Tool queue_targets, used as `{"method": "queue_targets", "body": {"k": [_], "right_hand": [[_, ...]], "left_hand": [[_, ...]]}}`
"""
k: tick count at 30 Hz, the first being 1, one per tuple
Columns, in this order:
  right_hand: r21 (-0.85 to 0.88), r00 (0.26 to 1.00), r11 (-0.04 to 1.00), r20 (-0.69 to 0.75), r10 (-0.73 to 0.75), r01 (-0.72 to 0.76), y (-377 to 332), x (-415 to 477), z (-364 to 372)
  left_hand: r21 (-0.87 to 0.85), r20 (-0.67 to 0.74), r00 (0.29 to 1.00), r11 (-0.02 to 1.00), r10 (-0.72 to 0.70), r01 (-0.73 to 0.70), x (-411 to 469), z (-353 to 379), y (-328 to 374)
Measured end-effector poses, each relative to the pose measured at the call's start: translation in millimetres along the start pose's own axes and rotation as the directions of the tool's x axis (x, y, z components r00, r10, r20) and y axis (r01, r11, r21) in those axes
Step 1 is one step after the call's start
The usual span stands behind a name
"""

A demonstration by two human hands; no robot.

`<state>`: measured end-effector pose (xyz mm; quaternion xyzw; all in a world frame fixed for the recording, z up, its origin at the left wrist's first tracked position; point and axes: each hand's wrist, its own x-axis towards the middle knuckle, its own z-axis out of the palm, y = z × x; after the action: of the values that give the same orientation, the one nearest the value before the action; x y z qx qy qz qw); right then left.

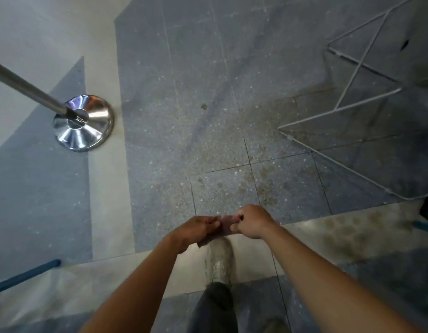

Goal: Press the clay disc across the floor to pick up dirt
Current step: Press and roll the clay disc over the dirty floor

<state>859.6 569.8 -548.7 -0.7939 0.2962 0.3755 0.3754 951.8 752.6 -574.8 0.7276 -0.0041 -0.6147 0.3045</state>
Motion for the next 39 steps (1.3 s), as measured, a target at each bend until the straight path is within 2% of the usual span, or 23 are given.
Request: {"method": "queue_targets", "body": {"k": [3,5,8,11,13,15,16,18,19,20,25,27,29,32,34,36,37,39], "right_hand": [[-0.025,0.995,0.999,-0.092,-0.034,0.031,-10,62,11],[-0.021,0.981,0.997,-0.18,-0.073,0.071,-16,103,15],[0.033,0.945,0.99,-0.302,-0.123,0.139,-20,157,23],[-0.005,0.916,0.984,-0.364,-0.17,0.181,-3,198,37],[-0.059,0.936,0.987,-0.313,-0.163,0.153,19,217,49],[-0.088,0.951,0.987,-0.269,-0.151,0.131,46,229,60],[-0.107,0.949,0.985,-0.272,-0.16,0.136,59,232,65],[-0.145,0.932,0.979,-0.313,-0.183,0.143,87,238,70],[-0.165,0.922,0.976,-0.335,-0.194,0.146,99,239,71],[-0.173,0.913,0.975,-0.358,-0.194,0.14,109,240,73],[-0.143,0.858,0.979,-0.473,-0.199,0.149,150,240,60],[-0.119,0.828,0.983,-0.529,-0.184,0.142,164,242,54],[-0.091,0.813,0.988,-0.561,-0.154,0.124,177,239,52],[-0.06,0.814,0.993,-0.568,-0.118,0.102,193,230,56],[-0.038,0.816,0.994,-0.568,-0.106,0.102,204,229,57],[-0.003,0.815,0.996,-0.574,-0.079,0.094,213,229,59],[0.007,0.812,0.996,-0.58,-0.068,0.089,217,230,60],[0.025,0.801,0.997,-0.597,-0.049,0.079,224,233,64]], "left_hand": [[0.096,-0.042,0.996,0.993,0.074,-0.07,56,-32,-2],[0.171,-0.064,0.982,0.971,0.177,-0.164,89,-53,-3],[0.306,-0.142,0.922,0.901,0.361,-0.306,136,-75,-12],[0.467,-0.162,0.873,0.816,0.459,-0.342,178,-77,-37],[0.582,-0.088,0.905,0.758,0.417,-0.293,204,-68,-63],[0.641,-0.11,0.918,0.733,0.38,-0.226,228,-53,-88],[0.655,-0.18,0.89,0.726,0.42,-0.21,239,-47,-98],[0.682,-0.338,0.763,0.702,0.552,-0.205,268,-39,-106],[0.7,-0.381,0.702,0.684,0.602,-0.206,284,-38,-107],[0.718,-0.406,0.67,0.671,0.621,-0.186,298,-37,-107],[0.828,-0.405,0.624,0.557,0.668,-0.06,365,-16,-96],[0.822,-0.439,0.593,0.568,0.676,-0.039,379,0,-97],[0.858,-0.369,0.605,0.509,0.706,-0.07,375,22,-108],[0.943,-0.125,0.629,0.29,0.767,-0.166,355,46,-146],[0.956,0.025,0.636,0.169,0.771,-0.242,344,38,-170],[0.959,0.098,0.622,0.092,0.777,-0.266,342,15,-174],[0.963,0.077,0.622,0.103,0.779,-0.248,348,3,-165],[0.954,-0.091,0.635,0.25,0.767,-0.166,367,-9,-128]]}}
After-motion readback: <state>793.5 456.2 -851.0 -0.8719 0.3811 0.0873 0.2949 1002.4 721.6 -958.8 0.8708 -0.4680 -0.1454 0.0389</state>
